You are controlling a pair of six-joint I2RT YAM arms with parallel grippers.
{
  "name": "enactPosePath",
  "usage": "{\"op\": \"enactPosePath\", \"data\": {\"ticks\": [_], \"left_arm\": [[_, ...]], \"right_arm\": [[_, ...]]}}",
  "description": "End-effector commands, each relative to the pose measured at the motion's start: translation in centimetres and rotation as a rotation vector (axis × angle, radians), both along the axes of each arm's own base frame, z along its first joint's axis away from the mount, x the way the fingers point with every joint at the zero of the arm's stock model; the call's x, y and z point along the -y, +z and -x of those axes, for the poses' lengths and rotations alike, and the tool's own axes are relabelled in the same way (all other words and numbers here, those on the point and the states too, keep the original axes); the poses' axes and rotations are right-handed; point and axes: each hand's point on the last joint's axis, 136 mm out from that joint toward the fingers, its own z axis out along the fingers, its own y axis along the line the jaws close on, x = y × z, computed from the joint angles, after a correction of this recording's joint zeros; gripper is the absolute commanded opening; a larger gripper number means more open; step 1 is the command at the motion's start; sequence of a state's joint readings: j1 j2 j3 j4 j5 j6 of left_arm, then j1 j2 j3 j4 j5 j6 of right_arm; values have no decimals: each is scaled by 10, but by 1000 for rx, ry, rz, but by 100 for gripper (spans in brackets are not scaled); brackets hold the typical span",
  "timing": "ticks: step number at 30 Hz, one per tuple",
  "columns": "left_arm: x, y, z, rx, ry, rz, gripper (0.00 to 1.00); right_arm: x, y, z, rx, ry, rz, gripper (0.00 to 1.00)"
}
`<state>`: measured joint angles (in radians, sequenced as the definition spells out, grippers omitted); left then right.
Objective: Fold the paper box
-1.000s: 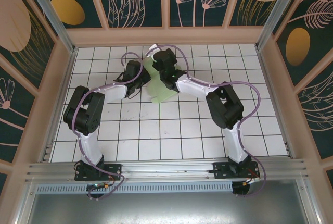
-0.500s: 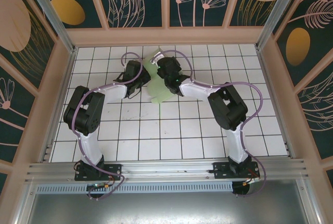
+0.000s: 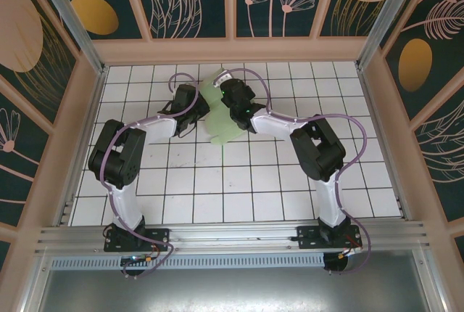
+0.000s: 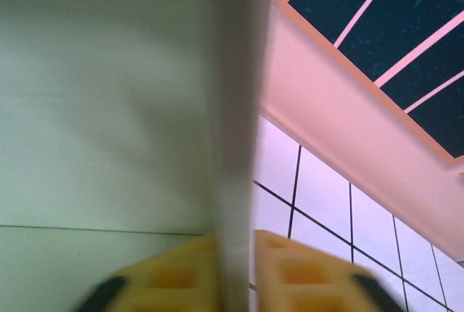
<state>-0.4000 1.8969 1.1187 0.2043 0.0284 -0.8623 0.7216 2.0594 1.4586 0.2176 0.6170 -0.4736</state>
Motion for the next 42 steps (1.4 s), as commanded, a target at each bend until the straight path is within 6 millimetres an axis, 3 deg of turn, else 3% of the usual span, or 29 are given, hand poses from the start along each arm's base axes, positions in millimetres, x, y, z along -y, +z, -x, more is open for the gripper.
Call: {"op": "enactPosePath", "data": {"ticks": [1,2,3,4,7,8,11,14,17,23,29,34,37,42], "left_arm": [[6,12,-4,23,-9,33,0],[6,12,-4,23,-10,33,0],[6,11,-4,22,-9,32,0],[6,12,-4,24,-10,33,0],[8,12,-4,26,-26,34,0],[9,11,-4,23,-28,34,0],[10,10,-4,22,-33,35,0],[10,10,-5,22,-37,32,0],[10,10,-6,24,-44,21,0],[3,20,-6,50,-100,-68,0],[-4,32,5,59,-274,-217,0],[-21,30,20,-12,-396,-434,0],[-21,22,34,-78,-543,-509,0],[-41,9,45,-252,-630,-662,0]], "right_arm": [[2,24,-1,37,-20,-29,37],[2,23,-1,34,-19,-28,25],[1,22,-1,33,-18,-25,8],[0,21,-1,27,-13,-22,0],[-3,21,0,18,-1,-28,0],[-5,24,2,19,5,-44,5],[-11,38,6,21,37,-119,50],[-16,52,15,12,83,-189,72],[-18,68,27,15,130,-256,82],[-11,104,54,11,234,-466,86],[18,123,70,-5,252,-645,86],[44,121,81,-27,253,-701,85],[53,113,86,-44,249,-696,85],[47,99,100,-103,329,-659,85]]}}
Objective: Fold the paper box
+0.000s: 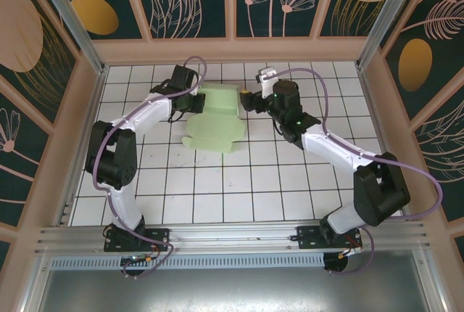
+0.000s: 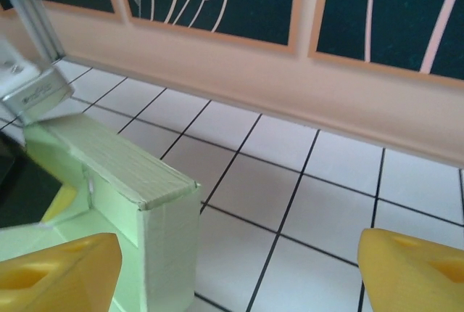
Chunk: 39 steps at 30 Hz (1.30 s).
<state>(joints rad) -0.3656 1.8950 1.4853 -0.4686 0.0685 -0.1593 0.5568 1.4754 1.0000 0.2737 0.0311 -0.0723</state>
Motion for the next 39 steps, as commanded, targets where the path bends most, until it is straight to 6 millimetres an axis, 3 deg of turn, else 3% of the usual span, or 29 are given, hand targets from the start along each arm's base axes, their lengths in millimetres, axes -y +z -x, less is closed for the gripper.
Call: {"op": "enactPosePath", "data": {"ticks": [1,4,10,13,17,24,27,29,30,32,39], "left_arm": [[-27,-28,30,-183,-95,-214,0],[-35,-28,43,-226,-134,-265,0],[-72,-43,83,-403,-149,-453,0],[-75,-53,98,-494,-189,-468,0],[-67,-53,101,-515,-234,-458,0],[-79,-93,124,-711,-266,-582,0],[-77,-97,126,-717,-268,-610,0],[-70,-95,124,-714,-284,-599,9],[-67,-94,123,-711,-292,-601,19],[-61,-88,116,-682,-304,-596,24],[-31,-40,69,-430,-299,-492,59]], "right_arm": [[-12,9,16,15,119,-10,85],[-14,2,21,5,154,22,85],[-24,-11,25,-23,207,-2,85],[-30,-19,24,-44,233,0,84],[-38,-31,27,-62,272,29,84],[-51,-58,38,-97,343,102,83],[-51,-67,38,-112,346,115,83],[-51,-71,38,-118,346,117,83],[-52,-73,38,-122,348,117,82],[-54,-75,38,-128,353,117,83],[-57,-78,36,-133,362,116,82]]}}
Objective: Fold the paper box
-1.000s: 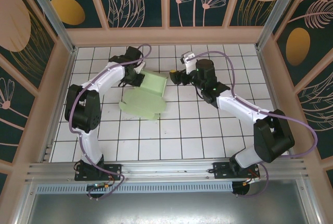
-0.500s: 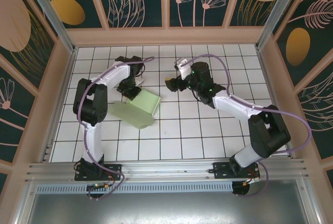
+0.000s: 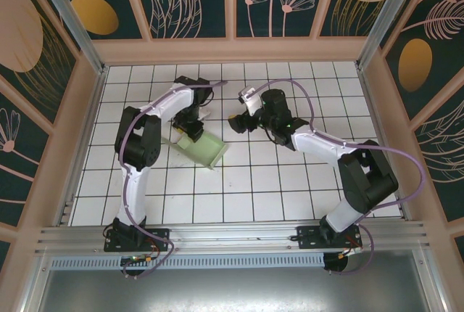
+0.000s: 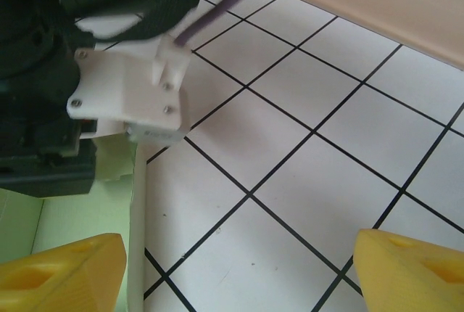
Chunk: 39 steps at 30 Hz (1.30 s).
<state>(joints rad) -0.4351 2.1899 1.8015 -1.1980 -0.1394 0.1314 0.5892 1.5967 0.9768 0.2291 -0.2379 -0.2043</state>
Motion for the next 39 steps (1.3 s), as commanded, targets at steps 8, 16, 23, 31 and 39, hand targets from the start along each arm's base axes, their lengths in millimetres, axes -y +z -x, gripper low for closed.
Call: {"op": "enactPosePath", "data": {"ticks": [8,16,23,31,39], "left_arm": [[-2,123,-81,681,179,166,79],[-103,219,-58,1203,604,299,99],[-118,240,-22,1340,751,515,99],[-102,215,-17,1237,722,574,99],[-85,227,-23,1241,636,663,99]], "right_arm": [[-22,-13,5,-27,28,9,82],[-57,-39,0,-80,-67,-17,80],[-103,-71,2,-127,-46,25,80],[-106,-97,-24,-134,-199,79,80],[-22,-90,-46,-151,-473,22,79]]}}
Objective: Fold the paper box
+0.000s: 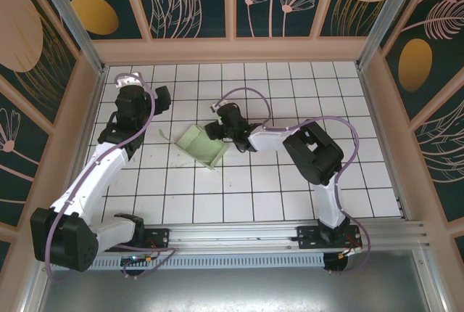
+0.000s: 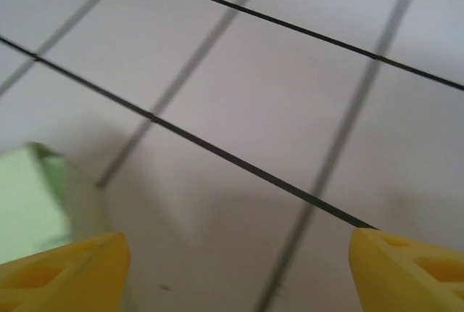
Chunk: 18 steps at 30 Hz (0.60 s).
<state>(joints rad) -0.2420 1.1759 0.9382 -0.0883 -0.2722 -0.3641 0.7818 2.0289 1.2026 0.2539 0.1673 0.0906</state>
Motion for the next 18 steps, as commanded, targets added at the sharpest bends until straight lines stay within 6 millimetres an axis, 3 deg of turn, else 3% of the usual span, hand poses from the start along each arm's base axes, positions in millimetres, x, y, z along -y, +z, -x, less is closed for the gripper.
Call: {"op": "enactPosePath", "data": {"ticks": [1,6,8,13,18], "left_arm": [[18,13,-5,59,-92,23,99],[30,7,-9,66,-146,35,99],[33,3,-11,58,-160,41,99],[36,-2,-16,49,-154,85,99],[39,-1,-16,51,-169,95,99]], "right_arm": [[53,21,-16,26,-203,-59,79],[114,16,-7,-13,-324,-97,78],[120,19,0,-16,-293,-118,78],[79,41,18,9,-51,-173,80],[14,54,27,-8,164,-240,82]]}}
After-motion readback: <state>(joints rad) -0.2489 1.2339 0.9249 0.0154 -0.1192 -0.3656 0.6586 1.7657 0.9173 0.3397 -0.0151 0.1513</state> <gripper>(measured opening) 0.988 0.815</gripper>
